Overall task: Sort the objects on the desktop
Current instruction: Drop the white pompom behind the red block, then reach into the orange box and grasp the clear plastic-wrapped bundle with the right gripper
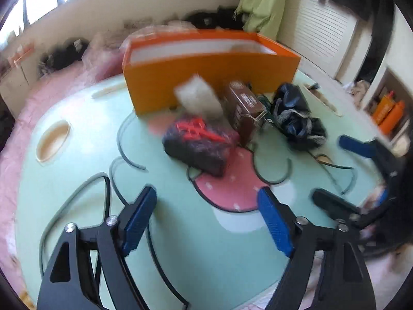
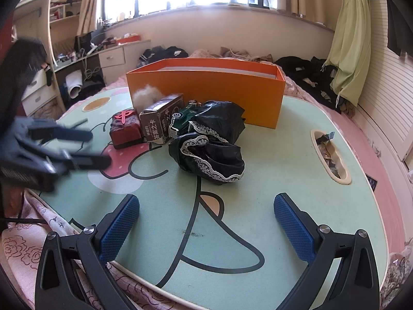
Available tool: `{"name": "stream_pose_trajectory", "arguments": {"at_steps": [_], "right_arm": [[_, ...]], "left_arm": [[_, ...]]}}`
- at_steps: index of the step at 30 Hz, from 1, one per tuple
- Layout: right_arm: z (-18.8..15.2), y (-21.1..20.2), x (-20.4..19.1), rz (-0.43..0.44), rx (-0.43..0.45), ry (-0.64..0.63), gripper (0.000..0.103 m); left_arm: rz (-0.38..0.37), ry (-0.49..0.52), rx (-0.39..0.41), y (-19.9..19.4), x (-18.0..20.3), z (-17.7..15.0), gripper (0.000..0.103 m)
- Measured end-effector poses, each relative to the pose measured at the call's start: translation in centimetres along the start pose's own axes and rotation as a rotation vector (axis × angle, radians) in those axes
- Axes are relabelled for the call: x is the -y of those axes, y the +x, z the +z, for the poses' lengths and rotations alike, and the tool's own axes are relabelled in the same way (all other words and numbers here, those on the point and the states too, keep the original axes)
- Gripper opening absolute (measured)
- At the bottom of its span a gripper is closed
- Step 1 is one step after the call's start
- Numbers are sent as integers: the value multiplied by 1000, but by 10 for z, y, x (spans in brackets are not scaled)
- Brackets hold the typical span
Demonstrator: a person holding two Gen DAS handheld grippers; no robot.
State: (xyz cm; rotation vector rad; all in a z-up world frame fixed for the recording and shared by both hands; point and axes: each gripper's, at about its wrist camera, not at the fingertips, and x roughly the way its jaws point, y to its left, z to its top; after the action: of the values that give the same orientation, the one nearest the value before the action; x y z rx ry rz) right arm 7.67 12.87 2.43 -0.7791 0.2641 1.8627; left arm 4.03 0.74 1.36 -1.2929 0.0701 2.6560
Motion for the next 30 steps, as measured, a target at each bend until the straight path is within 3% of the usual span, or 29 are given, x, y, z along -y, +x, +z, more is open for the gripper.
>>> {"name": "stream_pose_trajectory", "arguments": {"at_steps": [2,6,24,27,28,30], "right_arm": [[0,0,1,2,-2,2,103],[0,0,1,1,-3,-1,103],[0,-2,2,-5,-3,5,103],[8,-15,8,-15,48,38,95],[14,-20,11,-1,54,48,89],[40,-26,20,95,52,94,88]], "left_arm": [[0,-3,7,3,3,-1,85],[-11,-10,4,10,5,-2,103],[-15,-13,18,8,7,-3,103],[-18,-14,18,7,6,-4,103],[-17,-14,18,8,6,-4,103],[-18,-14,19,8,5,-4,103]]}}
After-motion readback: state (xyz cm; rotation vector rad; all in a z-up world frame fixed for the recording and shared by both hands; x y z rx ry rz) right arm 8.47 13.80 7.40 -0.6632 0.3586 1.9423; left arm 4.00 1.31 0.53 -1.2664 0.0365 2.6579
